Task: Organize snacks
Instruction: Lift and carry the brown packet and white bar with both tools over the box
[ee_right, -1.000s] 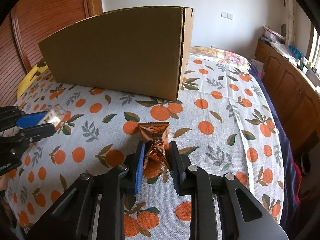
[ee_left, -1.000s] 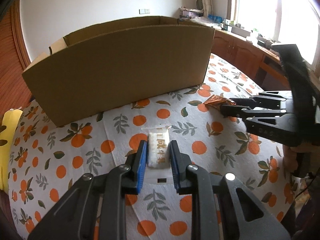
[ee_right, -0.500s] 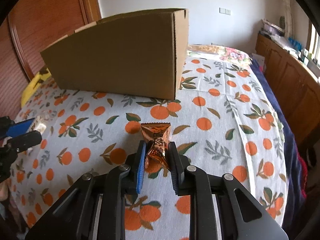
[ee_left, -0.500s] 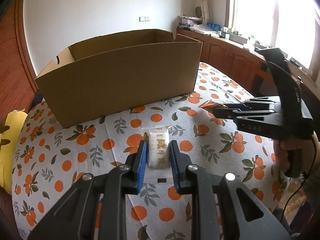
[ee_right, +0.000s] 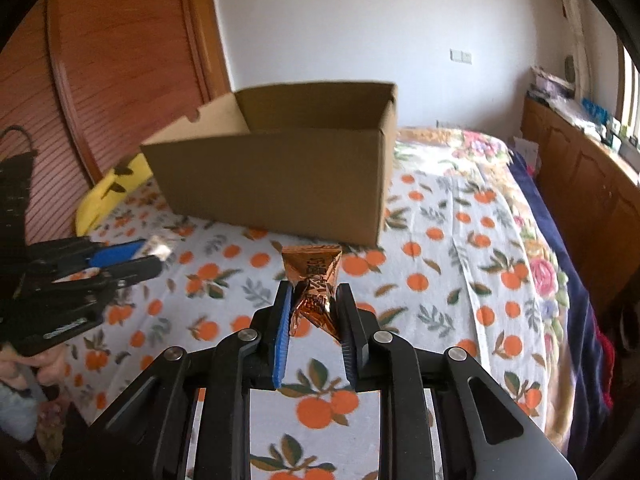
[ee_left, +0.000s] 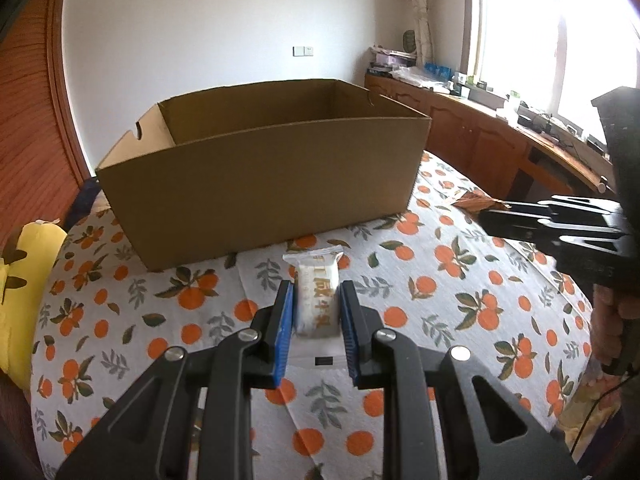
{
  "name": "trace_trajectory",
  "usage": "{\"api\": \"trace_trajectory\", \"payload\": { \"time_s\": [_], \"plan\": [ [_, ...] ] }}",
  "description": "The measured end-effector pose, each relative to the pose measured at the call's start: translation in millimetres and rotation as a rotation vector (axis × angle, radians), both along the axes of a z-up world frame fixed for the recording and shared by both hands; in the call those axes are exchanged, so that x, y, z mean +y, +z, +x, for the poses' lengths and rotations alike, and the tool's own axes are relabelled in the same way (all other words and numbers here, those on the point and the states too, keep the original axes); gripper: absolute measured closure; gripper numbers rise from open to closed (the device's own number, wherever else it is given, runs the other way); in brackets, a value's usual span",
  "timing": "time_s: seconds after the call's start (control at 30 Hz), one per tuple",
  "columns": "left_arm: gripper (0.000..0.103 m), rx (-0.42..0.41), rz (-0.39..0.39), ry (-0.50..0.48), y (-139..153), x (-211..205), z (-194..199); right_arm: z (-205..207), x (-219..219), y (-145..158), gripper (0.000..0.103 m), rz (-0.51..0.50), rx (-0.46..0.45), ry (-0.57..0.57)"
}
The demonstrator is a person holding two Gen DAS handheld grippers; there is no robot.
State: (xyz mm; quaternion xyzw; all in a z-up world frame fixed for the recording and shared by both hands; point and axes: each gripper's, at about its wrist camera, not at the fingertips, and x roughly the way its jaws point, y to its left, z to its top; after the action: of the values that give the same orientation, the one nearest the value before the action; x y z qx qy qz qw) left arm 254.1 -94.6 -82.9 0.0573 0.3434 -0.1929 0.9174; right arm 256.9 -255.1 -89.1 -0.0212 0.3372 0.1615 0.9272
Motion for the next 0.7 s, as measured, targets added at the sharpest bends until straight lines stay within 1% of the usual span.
{"api": "trace_trajectory", "payload": {
  "time_s": [0.1,0.33,0.47,0.7],
  "plan": [
    [0.082,-0.003,-0.005,0.01,-2,6,6,-1,7,7,0.083,0.005,-0.019,0.016],
    [0.082,0.005,-0.025,0.022,-7,21,16,6,22,8,0.083,0.012,-0.022,0.046],
    [0.082,-0.019,-0.036,0.022,3,28,23,13,32,17,0.083,0.018,-0.036,0.07],
    [0.082,-0.101,-0.056,0.027,38,41,47,32,47,45,0.083,0.024,-0.1,0.097]
  ]
}}
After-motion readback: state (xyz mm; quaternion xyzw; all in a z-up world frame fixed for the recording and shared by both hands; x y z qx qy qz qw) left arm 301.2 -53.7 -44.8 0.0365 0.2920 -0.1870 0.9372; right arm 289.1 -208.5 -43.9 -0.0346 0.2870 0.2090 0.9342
